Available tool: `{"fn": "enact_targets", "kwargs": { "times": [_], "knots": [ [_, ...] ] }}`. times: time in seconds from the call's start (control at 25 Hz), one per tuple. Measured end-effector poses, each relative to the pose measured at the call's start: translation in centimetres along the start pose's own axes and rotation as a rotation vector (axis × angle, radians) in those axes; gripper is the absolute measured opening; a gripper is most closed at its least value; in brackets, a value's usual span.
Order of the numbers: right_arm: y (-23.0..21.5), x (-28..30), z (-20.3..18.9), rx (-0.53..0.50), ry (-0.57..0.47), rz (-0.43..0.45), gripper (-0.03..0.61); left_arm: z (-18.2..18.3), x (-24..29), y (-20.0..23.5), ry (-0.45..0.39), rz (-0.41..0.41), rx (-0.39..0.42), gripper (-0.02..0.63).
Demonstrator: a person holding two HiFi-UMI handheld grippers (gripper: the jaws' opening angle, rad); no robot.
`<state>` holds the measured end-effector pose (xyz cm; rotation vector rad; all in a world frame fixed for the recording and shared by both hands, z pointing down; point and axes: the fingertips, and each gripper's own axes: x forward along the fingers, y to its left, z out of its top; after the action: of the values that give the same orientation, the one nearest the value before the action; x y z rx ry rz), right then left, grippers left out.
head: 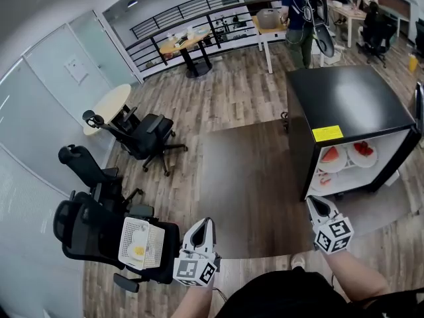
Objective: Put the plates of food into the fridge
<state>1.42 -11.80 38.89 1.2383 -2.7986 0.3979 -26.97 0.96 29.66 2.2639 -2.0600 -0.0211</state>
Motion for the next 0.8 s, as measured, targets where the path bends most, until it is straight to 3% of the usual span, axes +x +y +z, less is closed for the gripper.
{"fn": "enact_targets", "kwargs": {
  "times": [0.8],
  "knots": [
    [-0.43,-0.63,0.43,-0.018,-0.003,-0.038,0.005,-0.11,-0.03,0.44,-0.009,-0.017,-0.002,0.003]
  ]
}}
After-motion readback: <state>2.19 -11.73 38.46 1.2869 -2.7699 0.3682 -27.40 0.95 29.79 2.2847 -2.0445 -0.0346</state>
